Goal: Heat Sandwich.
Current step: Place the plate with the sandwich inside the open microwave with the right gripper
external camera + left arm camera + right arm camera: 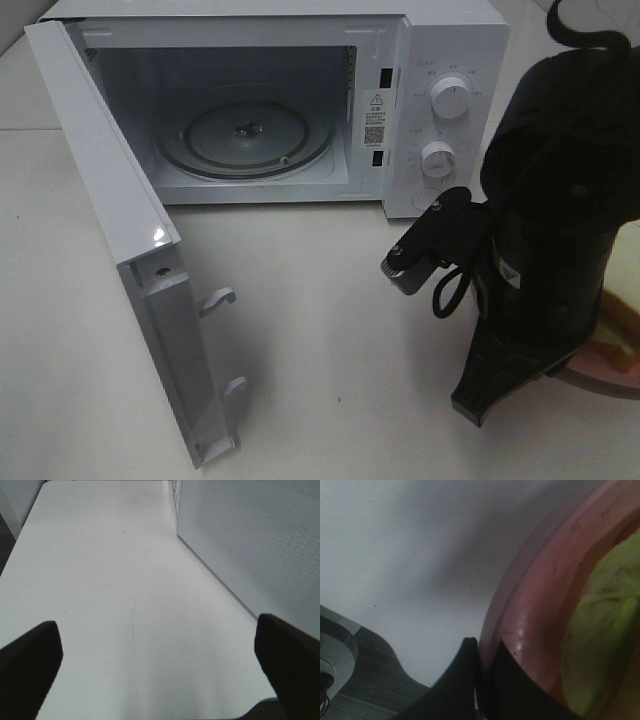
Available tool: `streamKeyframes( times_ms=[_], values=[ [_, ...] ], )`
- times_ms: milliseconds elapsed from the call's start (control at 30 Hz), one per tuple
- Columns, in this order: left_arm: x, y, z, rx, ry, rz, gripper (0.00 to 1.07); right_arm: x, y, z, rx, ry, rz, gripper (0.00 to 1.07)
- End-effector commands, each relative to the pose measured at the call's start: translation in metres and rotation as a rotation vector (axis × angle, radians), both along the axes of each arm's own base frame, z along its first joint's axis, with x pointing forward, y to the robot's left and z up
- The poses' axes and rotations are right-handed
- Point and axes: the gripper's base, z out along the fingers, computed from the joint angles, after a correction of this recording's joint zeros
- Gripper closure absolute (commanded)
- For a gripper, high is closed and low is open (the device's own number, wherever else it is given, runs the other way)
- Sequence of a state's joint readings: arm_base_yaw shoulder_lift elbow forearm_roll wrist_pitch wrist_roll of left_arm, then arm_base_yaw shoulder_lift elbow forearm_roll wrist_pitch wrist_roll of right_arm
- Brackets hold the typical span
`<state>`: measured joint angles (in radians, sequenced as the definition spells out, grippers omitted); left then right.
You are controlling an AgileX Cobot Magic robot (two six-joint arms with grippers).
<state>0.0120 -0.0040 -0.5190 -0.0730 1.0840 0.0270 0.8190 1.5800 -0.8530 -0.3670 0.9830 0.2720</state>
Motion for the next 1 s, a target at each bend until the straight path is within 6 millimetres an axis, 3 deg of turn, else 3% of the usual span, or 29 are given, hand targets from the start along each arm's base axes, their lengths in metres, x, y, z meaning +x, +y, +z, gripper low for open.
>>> streamKeyframes(
  times_ms=[33,500,767,1000],
  values=[
    [-0.002,0.0,0.001,0.001,-0.027,0.003,0.07,-0.007,0.006,0.004,-0.027,-0.026,0.061,1.07],
    [-0.002,0.0,0.001,0.001,-0.027,0.003,0.07,-0.013,0.015,0.005,-0.046,-0.02,0.25,1.07],
    [-0.002,0.0,0.001,0.001,-0.027,0.003,0.07,-0.012,0.017,0.022,0.023,-0.076,0.432,1.07],
    [-0.002,0.0,0.001,0.001,-0.027,0.003,0.07,-0.013,0.017,0.025,0.001,-0.054,0.557,1.07]
  ],
)
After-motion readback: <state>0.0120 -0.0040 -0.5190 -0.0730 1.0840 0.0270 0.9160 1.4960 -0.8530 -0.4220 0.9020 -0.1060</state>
